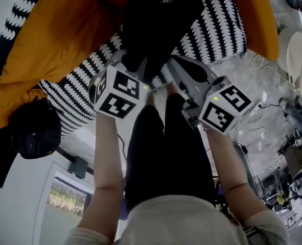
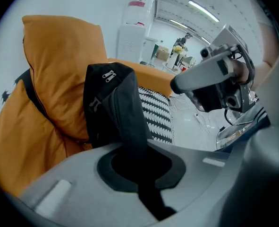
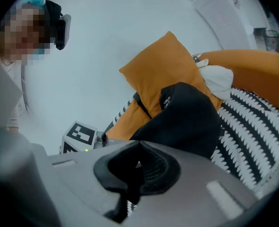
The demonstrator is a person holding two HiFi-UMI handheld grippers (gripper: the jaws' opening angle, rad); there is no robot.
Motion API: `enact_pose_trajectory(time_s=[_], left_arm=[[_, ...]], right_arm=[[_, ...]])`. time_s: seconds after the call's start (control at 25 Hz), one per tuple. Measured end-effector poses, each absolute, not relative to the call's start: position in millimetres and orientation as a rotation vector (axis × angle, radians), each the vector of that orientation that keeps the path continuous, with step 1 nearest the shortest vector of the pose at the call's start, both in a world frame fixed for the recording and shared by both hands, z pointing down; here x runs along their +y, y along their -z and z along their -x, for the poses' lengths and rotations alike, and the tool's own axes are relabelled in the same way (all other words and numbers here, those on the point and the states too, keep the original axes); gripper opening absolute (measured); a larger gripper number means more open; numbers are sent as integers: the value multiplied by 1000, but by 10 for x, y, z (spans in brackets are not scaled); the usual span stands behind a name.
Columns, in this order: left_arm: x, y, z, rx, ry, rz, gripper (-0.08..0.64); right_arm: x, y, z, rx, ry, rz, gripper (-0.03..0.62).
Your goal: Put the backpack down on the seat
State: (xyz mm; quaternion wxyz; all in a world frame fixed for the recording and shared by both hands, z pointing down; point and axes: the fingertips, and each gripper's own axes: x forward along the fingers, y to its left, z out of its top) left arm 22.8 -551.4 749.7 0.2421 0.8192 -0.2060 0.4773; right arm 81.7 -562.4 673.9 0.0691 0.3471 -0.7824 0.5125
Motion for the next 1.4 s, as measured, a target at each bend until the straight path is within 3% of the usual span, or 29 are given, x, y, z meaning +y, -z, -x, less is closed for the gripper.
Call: enact_pose_trajectory(time_s=[0.28,0.48,0.84,1.2,1.4], left_arm=[[-5303,-7616,-349,-516,-1201,-2237,35],[-5319,-7658,-540,-500,-1059,-2212,164],[-5240,-7655,-561,-558,-961,-2181,304],[-5124,-7167,-940,-630,-868,-2240,314],[-5079,-6978,-582,-641,-782,-2296,314]], right_arm=[[-5548,-6818,-817,-2326,-1526,-1052,3],[-5622,-6869,-918,-2305,-1536,-1090,3],[-5494,-6892,-801,-2292,-1528,-1084,3],[-5249,-6527,-1201,-2352,-1492,-1116,3],[-5182,-6407,-831,-2376,-1462,-1117,3]])
